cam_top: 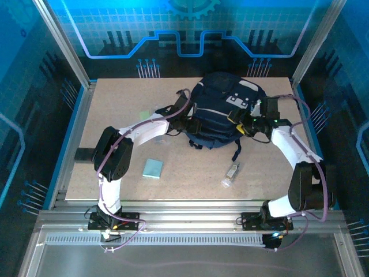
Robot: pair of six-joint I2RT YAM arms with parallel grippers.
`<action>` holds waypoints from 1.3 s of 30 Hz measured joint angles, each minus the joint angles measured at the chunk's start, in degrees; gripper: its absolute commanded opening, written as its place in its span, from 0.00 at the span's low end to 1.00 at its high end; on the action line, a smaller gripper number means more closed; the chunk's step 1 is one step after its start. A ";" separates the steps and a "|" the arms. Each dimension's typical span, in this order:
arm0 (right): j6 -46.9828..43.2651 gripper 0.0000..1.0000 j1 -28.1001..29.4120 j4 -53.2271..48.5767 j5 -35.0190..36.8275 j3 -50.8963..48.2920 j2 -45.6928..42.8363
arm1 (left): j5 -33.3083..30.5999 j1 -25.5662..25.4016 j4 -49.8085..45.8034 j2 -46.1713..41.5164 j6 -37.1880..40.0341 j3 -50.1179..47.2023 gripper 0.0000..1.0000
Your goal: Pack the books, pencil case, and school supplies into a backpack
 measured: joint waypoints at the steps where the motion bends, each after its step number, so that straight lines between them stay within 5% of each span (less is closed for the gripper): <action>1: 1.16 0.70 0.94 1.20 -0.15 0.00 1.07 | -0.55 0.04 0.28 0.13 -0.17 -1.09 0.52; 5: 4.52 0.70 3.39 4.02 -0.13 0.02 5.29 | -1.11 0.37 2.23 1.22 -0.24 -2.82 0.52; 12: 8.94 0.70 5.55 7.26 -0.11 -2.23 7.39 | 0.07 0.39 5.62 2.95 -1.53 -3.45 0.34; 21: 9.31 0.72 5.64 5.05 1.86 -5.53 1.25 | 3.72 -3.02 10.19 3.10 -7.48 -5.33 0.33; 34: 9.53 0.71 4.00 6.27 6.27 -6.36 5.75 | 8.74 -9.03 12.28 3.37 -10.73 -5.33 0.33; 37: 9.92 0.67 3.87 7.82 7.43 -6.36 7.23 | 8.87 -9.03 12.28 3.39 -10.73 -5.33 0.33; 39: 9.90 0.56 3.72 8.87 8.02 -6.23 8.37 | 8.87 -9.03 12.33 3.50 -10.73 -5.33 0.33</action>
